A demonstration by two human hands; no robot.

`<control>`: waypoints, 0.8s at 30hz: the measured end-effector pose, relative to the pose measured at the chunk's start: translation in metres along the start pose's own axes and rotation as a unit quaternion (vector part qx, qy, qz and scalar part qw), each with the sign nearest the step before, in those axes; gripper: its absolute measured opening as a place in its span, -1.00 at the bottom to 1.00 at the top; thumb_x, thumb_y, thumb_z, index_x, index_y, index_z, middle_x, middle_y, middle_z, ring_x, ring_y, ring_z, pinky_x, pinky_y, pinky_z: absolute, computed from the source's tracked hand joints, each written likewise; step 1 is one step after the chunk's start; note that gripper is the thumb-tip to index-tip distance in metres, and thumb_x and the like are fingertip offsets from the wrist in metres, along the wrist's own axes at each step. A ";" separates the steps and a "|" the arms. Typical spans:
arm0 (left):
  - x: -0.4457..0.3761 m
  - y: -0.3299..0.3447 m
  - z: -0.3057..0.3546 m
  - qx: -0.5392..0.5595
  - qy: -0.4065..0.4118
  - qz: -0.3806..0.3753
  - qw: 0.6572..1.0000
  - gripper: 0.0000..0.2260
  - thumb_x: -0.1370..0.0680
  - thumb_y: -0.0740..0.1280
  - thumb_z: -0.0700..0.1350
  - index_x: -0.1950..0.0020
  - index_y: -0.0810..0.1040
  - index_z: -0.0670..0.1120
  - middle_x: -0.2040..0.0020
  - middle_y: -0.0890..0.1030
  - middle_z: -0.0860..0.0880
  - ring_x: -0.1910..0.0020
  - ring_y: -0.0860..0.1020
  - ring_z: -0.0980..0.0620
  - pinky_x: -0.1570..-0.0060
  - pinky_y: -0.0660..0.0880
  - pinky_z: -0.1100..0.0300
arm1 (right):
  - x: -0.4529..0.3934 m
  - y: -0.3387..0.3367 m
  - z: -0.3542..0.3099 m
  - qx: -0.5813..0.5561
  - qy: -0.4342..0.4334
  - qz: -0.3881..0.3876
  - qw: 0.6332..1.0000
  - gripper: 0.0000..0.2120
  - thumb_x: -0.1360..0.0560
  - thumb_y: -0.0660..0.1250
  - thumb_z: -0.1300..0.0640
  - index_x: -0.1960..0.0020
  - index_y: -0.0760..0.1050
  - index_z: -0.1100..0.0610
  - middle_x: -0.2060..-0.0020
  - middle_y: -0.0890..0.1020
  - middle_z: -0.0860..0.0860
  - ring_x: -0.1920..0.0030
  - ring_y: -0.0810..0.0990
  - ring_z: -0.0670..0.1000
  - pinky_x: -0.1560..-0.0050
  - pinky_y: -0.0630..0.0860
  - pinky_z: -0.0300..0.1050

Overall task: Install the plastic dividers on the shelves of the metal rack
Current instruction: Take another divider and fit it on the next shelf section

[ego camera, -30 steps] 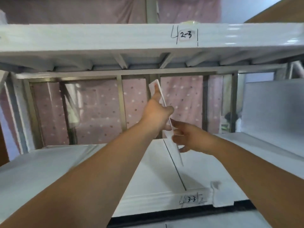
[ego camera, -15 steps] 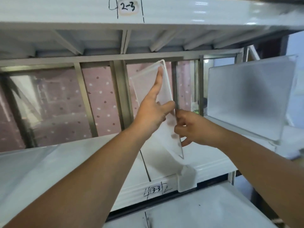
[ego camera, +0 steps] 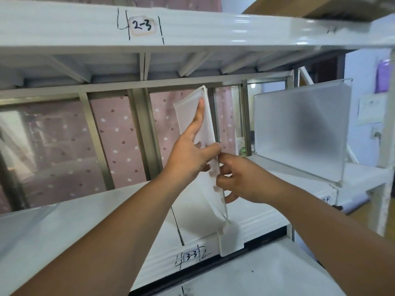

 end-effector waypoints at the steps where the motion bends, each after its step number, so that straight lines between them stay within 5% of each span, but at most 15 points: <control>1: -0.001 0.000 0.002 0.004 -0.003 -0.003 1.000 -0.09 -0.60 0.48 -0.18 -0.50 0.06 0.68 -0.58 0.33 0.15 -0.29 0.63 -0.21 0.01 0.75 -0.06 | 0.000 -0.002 -0.002 -0.001 0.000 0.001 1.000 -0.66 -0.57 0.25 0.33 -0.24 0.50 0.01 -0.08 0.65 0.13 -0.03 0.70 0.12 0.12 0.71 0.18; 8: 0.001 0.003 0.010 -0.002 0.002 -0.010 1.000 -0.08 -0.60 0.46 -0.20 -0.53 0.04 0.64 -0.37 0.32 0.15 -0.14 0.69 -0.20 0.06 0.75 -0.04 | 0.008 -0.007 -0.005 -0.005 0.009 0.004 1.000 -0.70 -0.57 0.26 0.32 -0.20 0.53 0.02 -0.05 0.67 0.15 0.05 0.74 0.12 0.12 0.72 0.17; 13: 0.002 0.005 0.012 -0.004 0.005 -0.012 1.000 -0.08 -0.60 0.46 -0.20 -0.51 0.05 0.67 -0.67 0.28 0.05 -0.12 0.71 -0.27 0.07 0.76 -0.09 | 0.010 -0.008 -0.005 0.007 0.012 0.011 1.000 -0.72 -0.58 0.26 0.32 -0.22 0.53 0.07 -0.07 0.66 0.16 0.06 0.74 0.10 0.17 0.73 0.09; 18: 0.004 0.008 0.015 -0.001 0.002 -0.022 1.000 -0.08 -0.60 0.46 -0.20 -0.52 0.04 0.65 -0.71 0.24 0.06 -0.11 0.70 -0.29 0.05 0.75 -0.15 | 0.011 -0.006 -0.005 0.002 0.018 0.008 1.000 -0.72 -0.59 0.27 0.33 -0.18 0.54 0.02 -0.08 0.66 0.16 0.11 0.74 0.03 0.30 0.68 -0.12; 21: 0.003 0.011 0.013 -0.004 -0.001 -0.022 1.000 -0.08 -0.60 0.45 -0.22 -0.53 0.05 0.64 -0.60 0.35 0.14 -0.12 0.67 -0.37 0.08 0.73 -0.22 | 0.013 -0.006 -0.003 0.007 0.019 0.011 1.000 -0.70 -0.59 0.26 0.32 -0.08 0.54 -0.08 -0.06 0.67 0.17 0.17 0.74 0.00 0.32 0.67 -0.16; 24: 0.004 0.013 0.010 -0.009 -0.005 -0.015 1.000 -0.08 -0.60 0.46 -0.23 -0.55 0.06 0.62 -0.38 0.39 0.17 -0.16 0.64 -0.39 0.06 0.71 -0.26 | 0.012 -0.007 0.001 -0.006 0.014 0.012 1.000 -0.71 -0.58 0.25 0.32 -0.13 0.54 -0.04 -0.04 0.64 0.29 0.07 0.73 0.20 0.18 0.72 0.00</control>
Point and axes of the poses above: each hand's wrist, its own x-axis away from the middle knuckle, its own y-axis out of the palm, z = x × y, the point moved 6 cm from there along -x, towards the middle knuckle
